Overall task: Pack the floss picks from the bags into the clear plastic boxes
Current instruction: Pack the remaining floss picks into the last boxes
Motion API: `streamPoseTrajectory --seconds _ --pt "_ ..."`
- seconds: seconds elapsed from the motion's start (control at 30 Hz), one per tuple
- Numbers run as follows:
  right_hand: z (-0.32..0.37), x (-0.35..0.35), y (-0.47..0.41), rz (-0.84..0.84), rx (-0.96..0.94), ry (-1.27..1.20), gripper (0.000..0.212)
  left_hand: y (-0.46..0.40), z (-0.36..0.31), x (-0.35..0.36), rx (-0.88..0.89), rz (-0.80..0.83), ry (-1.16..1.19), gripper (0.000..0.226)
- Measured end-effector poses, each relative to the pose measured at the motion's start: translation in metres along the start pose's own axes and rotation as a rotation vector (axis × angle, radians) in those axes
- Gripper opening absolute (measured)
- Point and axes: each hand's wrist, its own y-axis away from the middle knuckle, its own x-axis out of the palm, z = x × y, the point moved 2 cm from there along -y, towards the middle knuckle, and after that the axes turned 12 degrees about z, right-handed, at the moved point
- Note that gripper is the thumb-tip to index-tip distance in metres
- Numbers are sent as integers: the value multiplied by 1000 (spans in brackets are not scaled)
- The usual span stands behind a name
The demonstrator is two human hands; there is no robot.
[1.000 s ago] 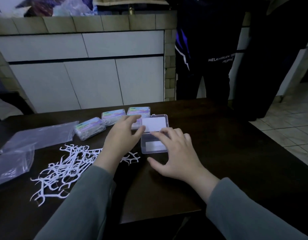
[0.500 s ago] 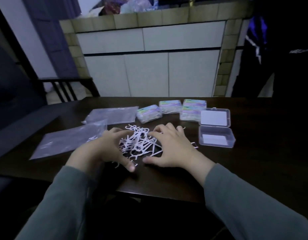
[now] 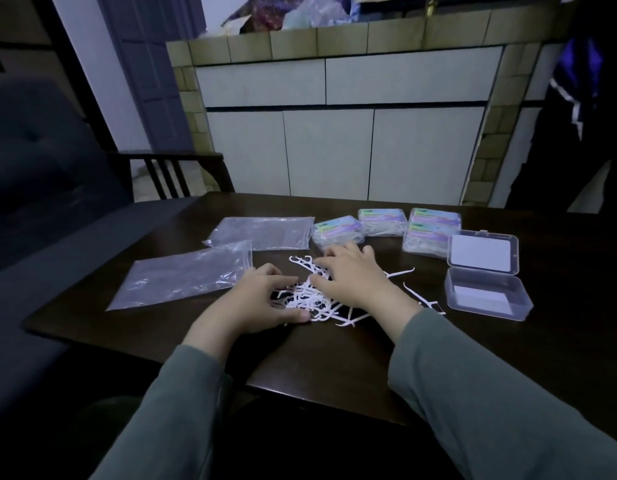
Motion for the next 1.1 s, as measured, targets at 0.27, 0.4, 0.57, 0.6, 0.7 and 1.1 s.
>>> streamPoseTrajectory --seconds 0.27,0.4,0.57,0.6,0.7,1.1 --pt "-31 -14 43 -68 -89 47 32 -21 -27 5 244 -18 17 58" --pt "-47 -23 63 -32 6 30 80 -29 -28 5 225 32 39 98" --pt "-51 -19 78 163 38 31 112 -27 -26 13 271 0 -53 102" --pt "-51 -19 78 159 39 17 104 -27 -25 13 272 -16 -54 100" --pt "-51 -24 78 111 47 18 77 -26 -25 14 279 -72 -57 85" --pt "-47 -31 80 41 168 143 55 -32 -36 18 279 -233 -175 40"
